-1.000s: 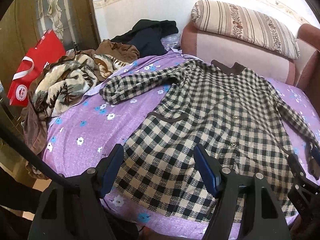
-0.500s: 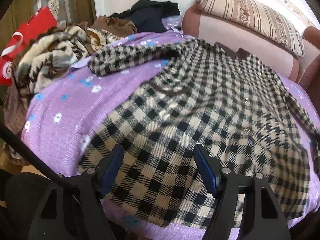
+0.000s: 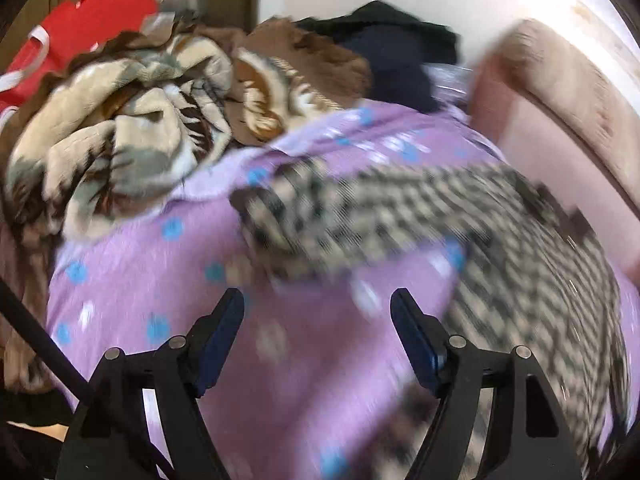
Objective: Fold large clothes
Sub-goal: 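Grasp the brown cuff of the sleeve with the left tool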
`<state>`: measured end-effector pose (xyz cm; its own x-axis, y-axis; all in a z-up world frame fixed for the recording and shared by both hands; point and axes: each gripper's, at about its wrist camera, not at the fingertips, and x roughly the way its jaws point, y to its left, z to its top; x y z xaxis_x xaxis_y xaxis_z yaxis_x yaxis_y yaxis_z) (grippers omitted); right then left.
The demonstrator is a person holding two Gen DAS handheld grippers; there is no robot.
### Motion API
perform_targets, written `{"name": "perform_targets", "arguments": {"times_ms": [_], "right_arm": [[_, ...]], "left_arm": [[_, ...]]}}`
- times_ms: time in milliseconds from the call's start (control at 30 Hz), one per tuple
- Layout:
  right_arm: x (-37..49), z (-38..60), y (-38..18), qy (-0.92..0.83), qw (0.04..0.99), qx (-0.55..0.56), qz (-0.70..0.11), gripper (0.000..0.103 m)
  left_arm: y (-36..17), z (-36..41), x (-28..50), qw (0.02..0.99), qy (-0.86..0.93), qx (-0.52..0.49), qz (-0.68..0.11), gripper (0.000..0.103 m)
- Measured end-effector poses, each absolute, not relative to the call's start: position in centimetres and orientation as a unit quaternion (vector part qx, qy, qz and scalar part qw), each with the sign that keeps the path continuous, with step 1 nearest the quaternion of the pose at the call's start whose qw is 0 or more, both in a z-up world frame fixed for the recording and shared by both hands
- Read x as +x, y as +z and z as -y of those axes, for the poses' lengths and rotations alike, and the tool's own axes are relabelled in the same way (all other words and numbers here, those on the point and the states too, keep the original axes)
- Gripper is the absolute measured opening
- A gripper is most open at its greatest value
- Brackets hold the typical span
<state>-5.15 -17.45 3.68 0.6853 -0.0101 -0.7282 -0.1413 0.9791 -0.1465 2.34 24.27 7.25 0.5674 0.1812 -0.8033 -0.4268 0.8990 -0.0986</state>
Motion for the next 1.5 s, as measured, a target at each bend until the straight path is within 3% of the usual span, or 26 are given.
{"name": "perform_targets", "arguments": {"times_ms": [200,333,367,400,467,633,667,700,767,833,933,967,1267,1500], "right_arm": [[-4.2,18.1,2.1,0.041,0.906,-0.075,-0.414,0.092],[-3.0,18.1,0.9,0.054,0.899,-0.061,-0.431,0.092],[-2.9,18.0,0.6,0.055,0.897,-0.06,-0.434,0.092],[-2.6,18.1,0.2,0.055,0.894,-0.057,-0.441,0.092],[-2.3,18.3,-0.4,0.054,0.89,-0.052,-0.45,0.092],[-2.1,19.2,-0.8,0.045,0.888,-0.031,-0.457,0.092],[-2.0,19.3,-0.8,0.045,0.888,-0.03,-0.457,0.092],[-2.0,19.3,-0.9,0.045,0.888,-0.03,-0.457,0.092],[-2.0,19.2,-0.9,0.043,0.889,-0.035,-0.455,0.092],[-2.2,19.1,-1.0,0.043,0.89,-0.042,-0.452,0.092],[-2.4,18.8,-1.0,0.042,0.891,-0.051,-0.449,0.092],[-2.5,18.7,-1.0,0.041,0.892,-0.054,-0.448,0.092],[-2.7,18.1,-1.1,0.03,0.895,-0.071,-0.44,0.092],[-2.7,18.1,-1.2,0.033,0.894,-0.067,-0.441,0.092]], "left_arm": [[3.7,-31.8,7.5,0.842,0.214,-0.208,-0.45,0.075],[2.6,-32.4,8.7,0.841,0.166,-0.24,-0.456,0.073],[2.7,-32.4,8.9,0.843,0.146,-0.243,-0.457,0.043],[3.0,-32.6,9.0,0.839,0.126,-0.259,-0.461,0.006],[4.2,-33.5,8.0,0.841,0.129,-0.292,-0.438,0.005],[10.9,-35.4,2.4,0.872,0.265,-0.263,-0.318,0.006],[11.8,-35.5,1.0,0.871,0.298,-0.253,-0.299,0.012],[12.4,-35.6,-0.3,0.866,0.336,-0.239,-0.284,0.026],[13.0,-35.9,-2.2,0.857,0.381,-0.228,-0.263,0.044],[14.1,-36.5,-4.6,0.841,0.447,-0.21,-0.222,0.044],[14.9,-38.2,-7.5,0.831,0.483,-0.207,-0.182,0.063],[14.7,-38.5,-8.0,0.831,0.482,-0.21,-0.182,0.066],[10.0,-38.2,-3.9,0.856,0.353,-0.203,-0.319,0.069],[6.5,-35.7,-0.4,0.848,0.316,-0.112,-0.412,0.069]]}}
